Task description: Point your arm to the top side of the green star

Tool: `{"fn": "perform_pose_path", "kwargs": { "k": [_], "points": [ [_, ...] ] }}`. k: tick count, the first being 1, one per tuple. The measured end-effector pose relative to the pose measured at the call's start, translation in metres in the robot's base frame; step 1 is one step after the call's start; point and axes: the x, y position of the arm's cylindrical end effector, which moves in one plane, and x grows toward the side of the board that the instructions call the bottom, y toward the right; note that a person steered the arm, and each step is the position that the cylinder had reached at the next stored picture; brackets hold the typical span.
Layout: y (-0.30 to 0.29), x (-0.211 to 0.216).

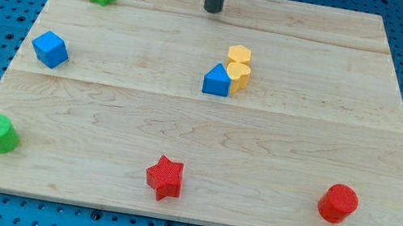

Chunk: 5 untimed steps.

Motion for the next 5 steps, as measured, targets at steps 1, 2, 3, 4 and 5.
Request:
{"fn": "perform_pose_path", "kwargs": {
  "k": [1,2,3,4,5],
  "points": [
    [-0.037,-0.025],
    [-0.065,-0.025],
    [-0.110,-0.026],
    [-0.136,-0.017],
    [-0.181,-0.023]
  ]
}}
